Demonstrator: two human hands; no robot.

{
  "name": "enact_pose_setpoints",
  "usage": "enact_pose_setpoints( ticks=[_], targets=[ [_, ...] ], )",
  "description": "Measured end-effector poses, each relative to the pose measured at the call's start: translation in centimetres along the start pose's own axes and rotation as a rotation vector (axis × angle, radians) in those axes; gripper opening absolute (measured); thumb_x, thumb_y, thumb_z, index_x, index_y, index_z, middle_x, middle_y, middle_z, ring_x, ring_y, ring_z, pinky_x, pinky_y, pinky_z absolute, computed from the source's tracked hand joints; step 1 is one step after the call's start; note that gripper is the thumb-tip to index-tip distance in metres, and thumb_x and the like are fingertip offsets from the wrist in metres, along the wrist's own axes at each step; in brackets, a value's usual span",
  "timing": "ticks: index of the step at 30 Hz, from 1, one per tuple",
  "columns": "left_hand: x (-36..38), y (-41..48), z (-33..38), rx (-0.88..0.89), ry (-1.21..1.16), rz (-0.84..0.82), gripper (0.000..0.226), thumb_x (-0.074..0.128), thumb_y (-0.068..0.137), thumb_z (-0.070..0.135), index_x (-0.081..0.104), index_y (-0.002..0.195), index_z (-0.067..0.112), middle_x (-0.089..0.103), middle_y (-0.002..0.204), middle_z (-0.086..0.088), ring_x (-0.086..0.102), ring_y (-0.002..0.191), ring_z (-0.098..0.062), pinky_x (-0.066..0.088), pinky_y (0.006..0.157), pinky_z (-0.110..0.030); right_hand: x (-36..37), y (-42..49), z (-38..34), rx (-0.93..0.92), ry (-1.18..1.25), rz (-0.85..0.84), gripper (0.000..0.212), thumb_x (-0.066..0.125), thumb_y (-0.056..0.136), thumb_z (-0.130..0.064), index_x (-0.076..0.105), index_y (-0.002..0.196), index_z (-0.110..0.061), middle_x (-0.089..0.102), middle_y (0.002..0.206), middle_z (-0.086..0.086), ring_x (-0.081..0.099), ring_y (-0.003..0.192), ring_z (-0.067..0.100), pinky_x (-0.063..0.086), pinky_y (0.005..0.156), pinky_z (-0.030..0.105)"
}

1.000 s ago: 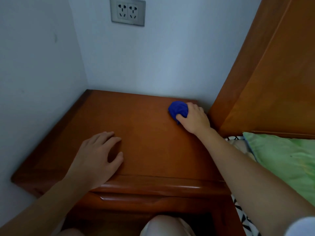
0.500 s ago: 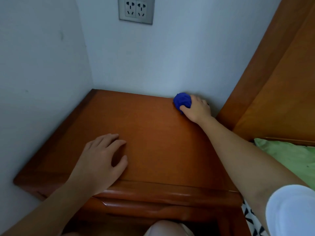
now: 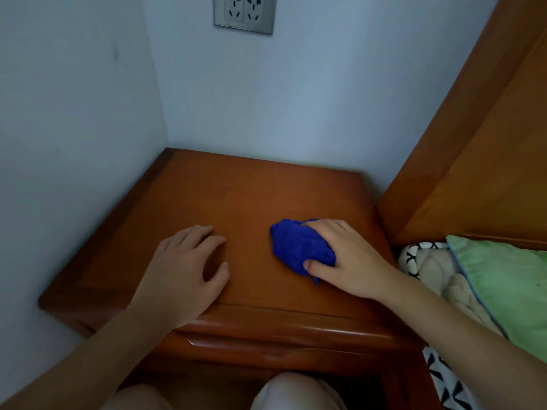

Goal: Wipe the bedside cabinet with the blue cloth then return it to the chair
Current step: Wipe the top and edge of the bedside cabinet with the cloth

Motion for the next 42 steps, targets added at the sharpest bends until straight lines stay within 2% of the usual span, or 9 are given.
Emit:
enact_pose_setpoints(
  ticks=[6, 10, 13, 18, 24, 27, 36, 42],
  targets=[
    [-0.1, 0.0, 0.2, 0.020, 0.006, 0.016, 0.056, 0.037, 0.090, 0.057, 0.056, 0.136, 0.030, 0.051, 0.146, 0.005, 0.038, 0.140, -0.016, 0.026, 0.112, -0.036, -0.3, 9.2, 4.0, 0.197, -0.040, 0.120, 0.079, 0.049, 0.077, -0.070, 0.049, 0.142, -0.026, 0.057, 0.139, -0.001, 0.050, 0.128, 0.028, 0.042, 0.106, 0.043],
    [-0.1, 0.0, 0.2, 0.024, -0.012, 0.026, 0.055, 0.039, 0.090, 0.056, 0.057, 0.135, 0.030, 0.051, 0.146, 0.005, 0.039, 0.140, -0.016, 0.028, 0.114, -0.038, -0.3, 16.6, 4.5, 0.339, -0.093, 0.156, 0.065, 0.057, 0.088, -0.057, 0.050, 0.140, -0.017, 0.056, 0.139, 0.010, 0.048, 0.128, 0.036, 0.042, 0.103, 0.044],
    [-0.1, -0.1, 0.1, 0.018, -0.020, 0.048, 0.054, 0.042, 0.089, 0.055, 0.060, 0.132, 0.028, 0.053, 0.143, 0.004, 0.041, 0.138, -0.017, 0.031, 0.113, -0.038, 0.5, 20.4, 3.0, 0.332, -0.076, 0.126, 0.068, 0.056, 0.091, -0.055, 0.045, 0.146, -0.017, 0.053, 0.144, 0.011, 0.047, 0.131, 0.037, 0.041, 0.105, 0.045],
    [-0.1, 0.0, 0.0, 0.019, -0.017, 0.047, 0.055, 0.044, 0.089, 0.056, 0.059, 0.133, 0.029, 0.053, 0.144, 0.004, 0.041, 0.138, -0.017, 0.031, 0.114, -0.039, 2.6, 22.3, -0.9, 0.209, -0.055, 0.079, 0.069, 0.057, 0.090, -0.054, 0.043, 0.149, -0.020, 0.054, 0.144, 0.009, 0.048, 0.130, 0.036, 0.039, 0.104, 0.042],
    [-0.1, 0.0, 0.1, 0.018, -0.005, 0.050, 0.055, 0.042, 0.088, 0.055, 0.061, 0.132, 0.028, 0.054, 0.142, 0.004, 0.042, 0.137, -0.017, 0.031, 0.112, -0.039, 4.2, 19.2, -7.0, -0.020, -0.021, 0.025, 0.069, 0.063, 0.088, -0.052, 0.044, 0.149, -0.025, 0.055, 0.143, 0.005, 0.048, 0.129, 0.034, 0.041, 0.103, 0.043],
    [-0.2, -0.1, 0.1, 0.020, 0.000, 0.036, 0.057, 0.038, 0.089, 0.056, 0.059, 0.134, 0.027, 0.053, 0.143, 0.004, 0.041, 0.138, -0.016, 0.030, 0.113, -0.039, 4.4, 16.1, -8.0, -0.056, 0.017, 0.016, 0.067, 0.063, 0.088, -0.052, 0.046, 0.147, -0.025, 0.057, 0.140, 0.002, 0.048, 0.128, 0.032, 0.042, 0.104, 0.045],
    [-0.4, -0.3, 0.3, 0.016, 0.018, 0.020, 0.063, 0.030, 0.088, 0.059, 0.056, 0.137, 0.027, 0.051, 0.146, 0.001, 0.040, 0.139, -0.019, 0.032, 0.112, -0.042, 1.8, 5.5, -4.6, 0.082, 0.033, 0.105, 0.063, 0.063, 0.090, -0.053, 0.046, 0.147, -0.029, 0.057, 0.139, -0.007, 0.047, 0.132, 0.024, 0.038, 0.103, 0.037],
    [-0.4, -0.3, 0.4, 0.015, 0.028, 0.000, 0.067, 0.027, 0.089, 0.061, 0.054, 0.140, 0.027, 0.049, 0.149, -0.001, 0.038, 0.141, -0.021, 0.032, 0.114, -0.045, -0.1, -1.6, -1.6, 0.236, 0.002, 0.199, 0.063, 0.063, 0.090, -0.053, 0.046, 0.146, -0.030, 0.058, 0.138, -0.005, 0.047, 0.131, 0.023, 0.037, 0.105, 0.037]
  ],
)
Point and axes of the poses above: each hand's wrist, its own y-axis towards the middle knuckle, its own x-axis out of the palm, z = x × y, the point moved 5 cm from there along y, towards the middle knuckle
